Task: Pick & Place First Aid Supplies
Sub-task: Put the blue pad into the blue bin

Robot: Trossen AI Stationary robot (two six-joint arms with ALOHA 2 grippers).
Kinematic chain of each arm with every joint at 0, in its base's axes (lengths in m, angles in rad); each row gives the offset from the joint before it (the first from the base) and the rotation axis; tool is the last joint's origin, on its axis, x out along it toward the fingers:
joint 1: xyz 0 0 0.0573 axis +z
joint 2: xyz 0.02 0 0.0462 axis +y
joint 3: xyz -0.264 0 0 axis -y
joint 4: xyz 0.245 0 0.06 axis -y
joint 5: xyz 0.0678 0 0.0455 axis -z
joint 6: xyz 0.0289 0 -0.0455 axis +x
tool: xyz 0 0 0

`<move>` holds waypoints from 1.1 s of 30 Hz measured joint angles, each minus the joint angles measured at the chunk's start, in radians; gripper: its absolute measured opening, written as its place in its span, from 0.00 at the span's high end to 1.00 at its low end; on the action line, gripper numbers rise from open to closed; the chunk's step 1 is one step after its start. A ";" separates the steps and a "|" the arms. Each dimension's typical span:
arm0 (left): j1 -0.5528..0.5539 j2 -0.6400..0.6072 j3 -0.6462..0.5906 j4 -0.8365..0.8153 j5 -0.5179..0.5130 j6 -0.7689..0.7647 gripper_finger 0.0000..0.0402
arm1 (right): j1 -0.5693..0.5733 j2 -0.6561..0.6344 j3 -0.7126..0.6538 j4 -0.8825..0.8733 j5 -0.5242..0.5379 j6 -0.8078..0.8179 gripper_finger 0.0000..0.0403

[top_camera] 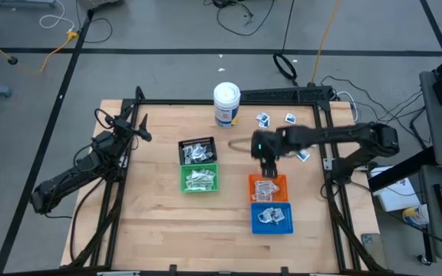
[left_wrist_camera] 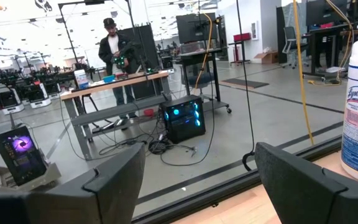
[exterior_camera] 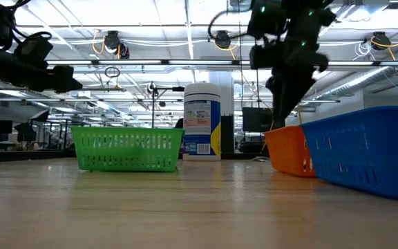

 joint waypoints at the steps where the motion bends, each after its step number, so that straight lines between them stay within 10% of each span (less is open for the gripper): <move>1: 0.000 0.000 0.000 0.000 0.000 0.000 0.24 | -0.041 0.000 0.000 0.000 0.000 -0.024 0.50; 17: 0.000 0.000 0.000 0.000 0.000 0.000 0.24 | -0.567 0.001 0.000 0.154 0.001 -0.243 0.51; 33: 0.000 0.000 0.000 0.000 0.000 0.000 0.24 | -0.666 0.136 0.001 0.247 -0.004 -0.123 0.51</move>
